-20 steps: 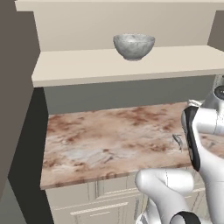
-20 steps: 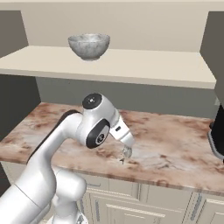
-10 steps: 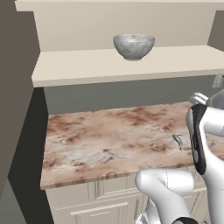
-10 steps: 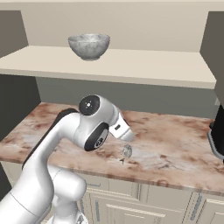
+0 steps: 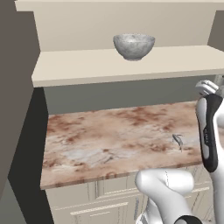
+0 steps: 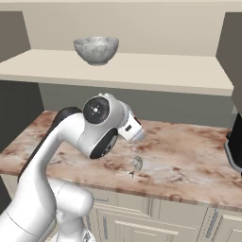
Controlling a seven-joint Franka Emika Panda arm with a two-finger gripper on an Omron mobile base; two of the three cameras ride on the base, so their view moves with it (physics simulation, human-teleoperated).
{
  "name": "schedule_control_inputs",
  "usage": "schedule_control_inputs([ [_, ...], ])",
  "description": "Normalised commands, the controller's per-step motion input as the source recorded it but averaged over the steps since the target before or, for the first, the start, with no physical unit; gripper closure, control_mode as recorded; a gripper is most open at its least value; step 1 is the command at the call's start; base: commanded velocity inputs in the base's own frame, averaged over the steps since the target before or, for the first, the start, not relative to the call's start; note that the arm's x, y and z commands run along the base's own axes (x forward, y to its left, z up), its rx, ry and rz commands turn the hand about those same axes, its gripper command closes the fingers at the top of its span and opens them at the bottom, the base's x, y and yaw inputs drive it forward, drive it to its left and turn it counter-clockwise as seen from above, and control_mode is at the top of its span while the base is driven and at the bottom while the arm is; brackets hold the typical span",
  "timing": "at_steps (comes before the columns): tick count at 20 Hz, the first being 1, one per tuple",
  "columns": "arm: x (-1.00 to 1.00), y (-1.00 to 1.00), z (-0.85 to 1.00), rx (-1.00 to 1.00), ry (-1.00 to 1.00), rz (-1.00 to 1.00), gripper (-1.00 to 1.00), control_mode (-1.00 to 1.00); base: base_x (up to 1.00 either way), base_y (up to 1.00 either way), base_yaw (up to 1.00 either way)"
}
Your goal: Retrieve the bowl from the cabinet, then place the raw meat into the bowl to avoid contamination.
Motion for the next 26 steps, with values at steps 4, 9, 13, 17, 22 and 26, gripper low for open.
schedule_control_inputs([
  [4,0.04,0.14,0.48,0.00,-0.08,0.07,-1.00,-1.00,0.00,0.00,0.00],
  [9,0.11,0.13,0.48,0.00,-0.06,0.06,-1.00,-1.00,0.00,0.00,0.00],
  [13,0.22,0.16,0.44,0.00,-0.02,0.02,-1.00,-1.00,0.00,0.00,0.00],
  [17,0.12,0.17,0.48,0.00,-0.03,0.02,-1.00,-1.00,0.00,0.00,0.00],
  [22,0.10,0.23,0.49,0.00,-0.04,0.02,-1.00,-1.00,0.00,0.00,0.00],
  [26,0.15,0.26,0.36,0.02,-0.09,0.04,-1.00,-1.00,0.00,0.00,0.00],
])
